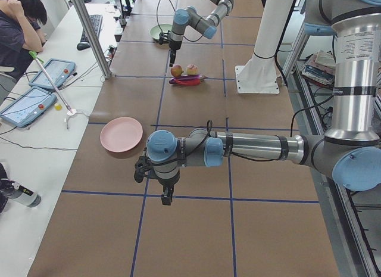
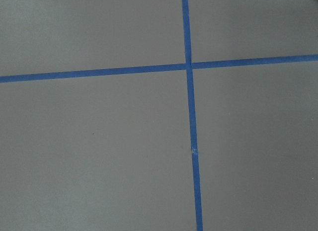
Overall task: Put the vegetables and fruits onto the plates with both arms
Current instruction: 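Move the right gripper to the red-yellow apple and grasp it, then carry the apple with the right gripper onto the green plate and release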
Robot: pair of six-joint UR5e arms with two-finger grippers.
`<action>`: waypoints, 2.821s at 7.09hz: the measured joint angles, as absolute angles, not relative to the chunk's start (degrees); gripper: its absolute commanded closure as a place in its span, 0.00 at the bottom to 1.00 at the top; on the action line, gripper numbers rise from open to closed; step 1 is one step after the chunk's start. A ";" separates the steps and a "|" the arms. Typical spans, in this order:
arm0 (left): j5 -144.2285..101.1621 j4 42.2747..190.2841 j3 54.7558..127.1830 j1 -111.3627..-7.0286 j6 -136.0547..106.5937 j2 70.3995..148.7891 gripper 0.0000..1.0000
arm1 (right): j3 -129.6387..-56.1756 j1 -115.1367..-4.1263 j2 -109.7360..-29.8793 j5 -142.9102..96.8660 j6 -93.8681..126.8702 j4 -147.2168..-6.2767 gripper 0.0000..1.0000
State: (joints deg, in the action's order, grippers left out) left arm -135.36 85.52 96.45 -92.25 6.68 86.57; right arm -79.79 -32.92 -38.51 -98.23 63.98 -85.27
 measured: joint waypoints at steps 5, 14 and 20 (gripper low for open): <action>-135.53 85.52 96.42 -92.20 6.68 86.57 0.00 | -74.53 -29.32 -38.70 -95.76 63.94 -85.22 0.81; -135.52 85.52 96.34 -92.20 6.68 86.49 0.00 | -82.46 -57.44 -62.91 -120.22 25.93 -73.27 0.58; -135.62 85.52 96.49 -92.20 6.74 86.49 0.00 | -78.14 -61.58 -68.56 -124.74 19.85 -65.49 0.00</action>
